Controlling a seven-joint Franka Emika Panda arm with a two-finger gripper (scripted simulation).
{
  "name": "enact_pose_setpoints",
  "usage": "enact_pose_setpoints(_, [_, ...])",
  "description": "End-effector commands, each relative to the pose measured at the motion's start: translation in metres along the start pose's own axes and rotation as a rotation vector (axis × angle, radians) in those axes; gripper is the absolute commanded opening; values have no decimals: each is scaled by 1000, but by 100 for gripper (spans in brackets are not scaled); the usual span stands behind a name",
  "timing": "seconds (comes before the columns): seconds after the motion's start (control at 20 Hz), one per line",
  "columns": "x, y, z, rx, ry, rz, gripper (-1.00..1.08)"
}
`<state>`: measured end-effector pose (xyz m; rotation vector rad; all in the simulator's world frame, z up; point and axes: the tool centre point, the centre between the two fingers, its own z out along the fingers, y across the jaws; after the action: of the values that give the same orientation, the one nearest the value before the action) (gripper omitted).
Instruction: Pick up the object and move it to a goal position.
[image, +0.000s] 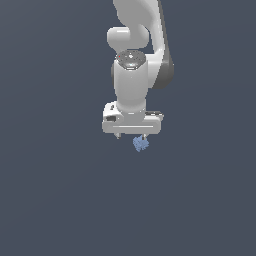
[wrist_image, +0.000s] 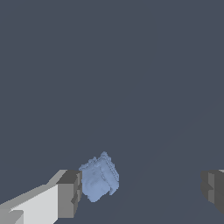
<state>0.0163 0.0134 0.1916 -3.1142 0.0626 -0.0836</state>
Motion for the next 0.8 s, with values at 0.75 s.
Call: enact_pose_setpoints(0.75, [3,7,3,-21,8,-49,100])
